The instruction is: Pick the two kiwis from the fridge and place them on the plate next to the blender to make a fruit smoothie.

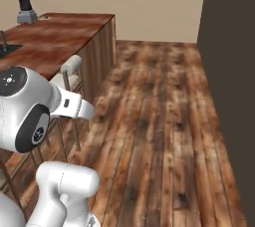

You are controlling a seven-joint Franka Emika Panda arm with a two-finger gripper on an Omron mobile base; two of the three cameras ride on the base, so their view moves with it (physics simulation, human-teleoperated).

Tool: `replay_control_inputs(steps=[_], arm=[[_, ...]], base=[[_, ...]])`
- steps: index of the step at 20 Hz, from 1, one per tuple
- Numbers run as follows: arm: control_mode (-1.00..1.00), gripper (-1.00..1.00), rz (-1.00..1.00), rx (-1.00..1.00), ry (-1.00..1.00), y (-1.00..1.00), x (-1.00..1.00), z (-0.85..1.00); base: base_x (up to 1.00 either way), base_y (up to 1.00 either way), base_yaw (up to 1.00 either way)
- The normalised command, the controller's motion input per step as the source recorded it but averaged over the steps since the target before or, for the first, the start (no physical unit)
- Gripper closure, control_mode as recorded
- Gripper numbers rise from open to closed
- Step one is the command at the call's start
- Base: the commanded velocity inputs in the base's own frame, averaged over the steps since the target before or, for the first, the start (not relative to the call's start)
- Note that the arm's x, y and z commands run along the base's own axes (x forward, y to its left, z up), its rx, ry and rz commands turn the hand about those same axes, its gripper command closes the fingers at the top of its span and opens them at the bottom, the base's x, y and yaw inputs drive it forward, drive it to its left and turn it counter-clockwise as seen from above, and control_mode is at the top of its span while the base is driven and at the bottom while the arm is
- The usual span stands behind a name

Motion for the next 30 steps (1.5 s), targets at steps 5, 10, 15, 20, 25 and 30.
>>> replay_control_inputs(steps=[5, 10, 15, 20, 25, 30], arm=[[1.0, 1.0, 0.0, 0.0, 0.0, 0.0, 0.0, 0.0], [1.0, 1.0, 0.0, 0.0, 0.0, 0.0, 0.0, 0.0], [1.0, 1.0, 0.0, 0.0, 0.0, 0.0, 0.0, 0.0], [1.0, 1.0, 0.0, 0.0, 0.0, 0.0, 0.0, 0.0], [1.0, 1.0, 0.0, 0.0, 0.0, 0.0, 0.0, 0.0], [1.0, 1.0, 0.0, 0.0, 0.0, 0.0, 0.0, 0.0]], base=[[1.0, 0.0, 0.08], [1.0, -0.08, 0.03], [1.0, 0.0, 0.0], [1.0, 0.0, 0.0], [1.0, 0.0, -0.02], [1.0, 0.05, -0.09]])
